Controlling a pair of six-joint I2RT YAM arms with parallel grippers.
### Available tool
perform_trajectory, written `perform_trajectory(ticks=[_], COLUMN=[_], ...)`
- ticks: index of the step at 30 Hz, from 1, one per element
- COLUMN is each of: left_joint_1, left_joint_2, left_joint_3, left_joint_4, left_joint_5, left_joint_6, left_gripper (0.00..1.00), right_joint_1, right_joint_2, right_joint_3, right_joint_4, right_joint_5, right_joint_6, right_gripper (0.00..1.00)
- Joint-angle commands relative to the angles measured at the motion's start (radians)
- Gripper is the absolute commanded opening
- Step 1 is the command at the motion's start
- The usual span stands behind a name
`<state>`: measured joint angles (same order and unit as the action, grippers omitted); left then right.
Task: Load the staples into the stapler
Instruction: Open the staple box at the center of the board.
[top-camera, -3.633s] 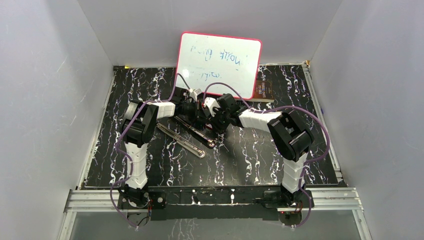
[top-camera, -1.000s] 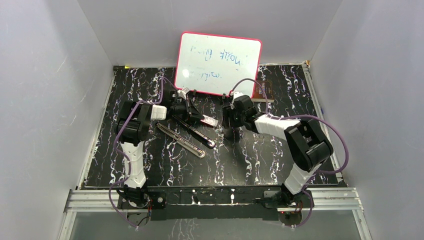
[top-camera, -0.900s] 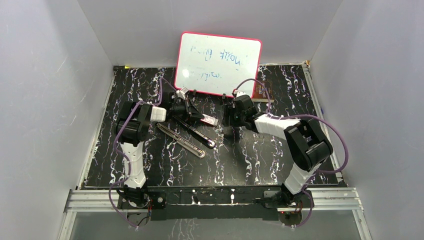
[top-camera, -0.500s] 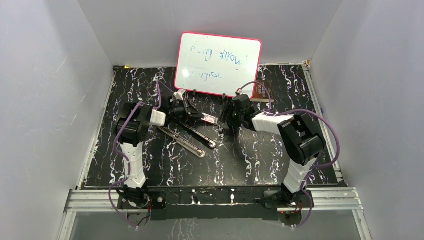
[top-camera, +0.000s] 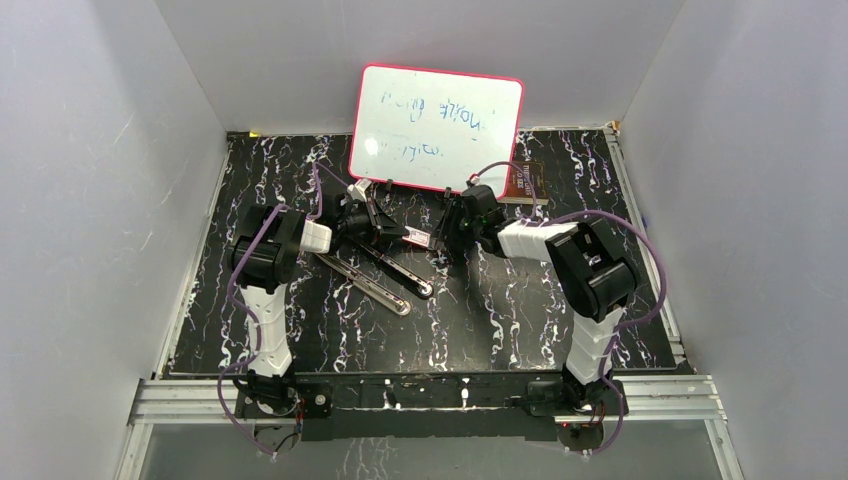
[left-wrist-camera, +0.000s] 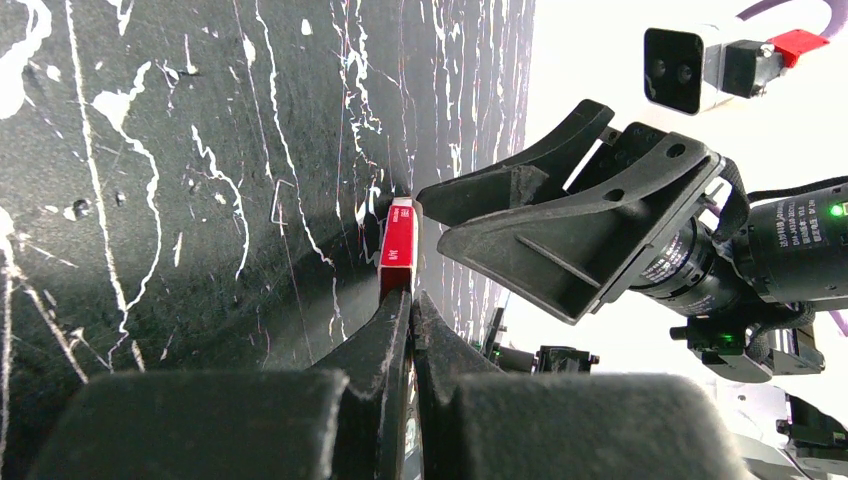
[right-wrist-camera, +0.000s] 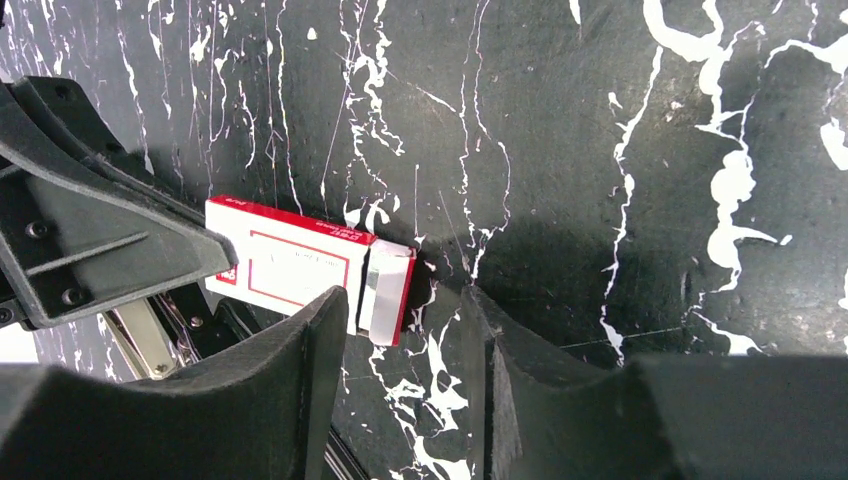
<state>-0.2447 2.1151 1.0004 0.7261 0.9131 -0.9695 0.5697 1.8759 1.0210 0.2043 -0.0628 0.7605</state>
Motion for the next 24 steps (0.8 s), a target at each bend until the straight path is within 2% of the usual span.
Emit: perform_trajectory(ticks=[1, 9, 24], left_joint_1=[-0.01, -0.014, -0.014], left_joint_2=[-0.037, -0.031, -0.03], left_joint_3=[-0.016, -0.007, -0.005], left_joint_4=[0.005, 0.005, 0.007], left_joint_5=[0.018, 0.022, 0.022], left_joint_6=[0.006, 0.007, 0.006], left_gripper=[0.0, 0.0, 0.0], right_joint_1=[-0.002, -0.002, -0.002], right_joint_2=[0.033, 0.057, 0.03], right_joint_3=[0.045, 0.064, 0.042], right_joint_4=[-0.043, -0.071, -0.139], right_joint_5=[-0.003, -0.031, 0.066], right_joint_6=[-0.006, -0.025, -0.067], right_gripper=[0.52, 0.48, 0.23])
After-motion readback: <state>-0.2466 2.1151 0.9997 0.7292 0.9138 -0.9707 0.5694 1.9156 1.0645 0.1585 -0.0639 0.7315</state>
